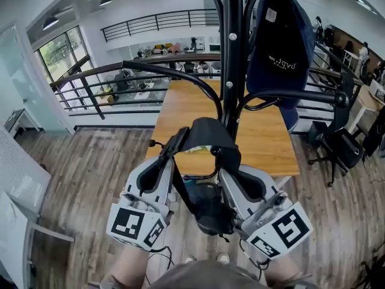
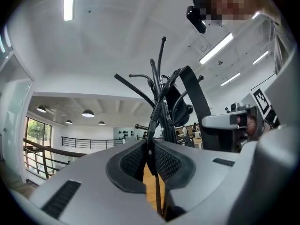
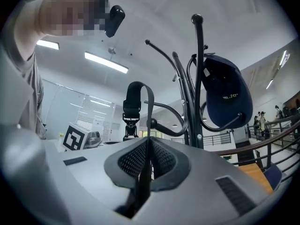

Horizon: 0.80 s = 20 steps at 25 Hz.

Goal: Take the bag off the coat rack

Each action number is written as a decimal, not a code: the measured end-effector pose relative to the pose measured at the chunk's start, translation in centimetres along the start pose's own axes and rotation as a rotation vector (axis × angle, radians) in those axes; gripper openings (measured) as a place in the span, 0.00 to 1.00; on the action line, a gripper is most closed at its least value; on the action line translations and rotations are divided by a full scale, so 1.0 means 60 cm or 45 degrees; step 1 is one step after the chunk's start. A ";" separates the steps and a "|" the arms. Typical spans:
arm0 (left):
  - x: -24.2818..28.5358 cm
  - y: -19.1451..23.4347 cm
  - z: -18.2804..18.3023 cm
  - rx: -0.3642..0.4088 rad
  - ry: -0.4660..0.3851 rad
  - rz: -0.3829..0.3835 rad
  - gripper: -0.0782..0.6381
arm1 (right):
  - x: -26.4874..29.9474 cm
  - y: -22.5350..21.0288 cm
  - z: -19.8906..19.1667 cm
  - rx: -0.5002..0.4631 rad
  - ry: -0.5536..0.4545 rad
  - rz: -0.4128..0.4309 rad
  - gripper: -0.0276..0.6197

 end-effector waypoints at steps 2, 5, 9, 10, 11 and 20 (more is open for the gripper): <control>-0.030 0.013 0.016 -0.018 -0.018 0.056 0.16 | 0.007 0.003 0.012 0.068 -0.019 0.040 0.09; -0.075 0.032 0.033 -0.014 -0.035 0.166 0.16 | 0.025 0.010 0.023 0.094 -0.025 0.106 0.09; -0.126 0.047 0.039 0.004 -0.015 0.283 0.16 | 0.053 0.047 0.016 0.035 -0.016 0.232 0.09; -0.144 0.048 0.039 0.005 -0.008 0.309 0.16 | 0.058 0.065 0.011 0.018 -0.013 0.264 0.09; -0.161 0.050 0.039 0.009 0.000 0.338 0.16 | 0.064 0.084 0.007 0.008 -0.008 0.298 0.09; -0.297 0.021 0.039 0.060 0.091 0.639 0.16 | 0.091 0.170 -0.040 0.074 0.076 0.585 0.09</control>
Point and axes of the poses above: the fingertips, and each gripper's own axes: x forward along the fingers, y to its left, z out of its top, the point moved 8 cm from there along -x, backward along the fingers, and after that the axes turned 14 degrees about -z, right-handed, at the moved point
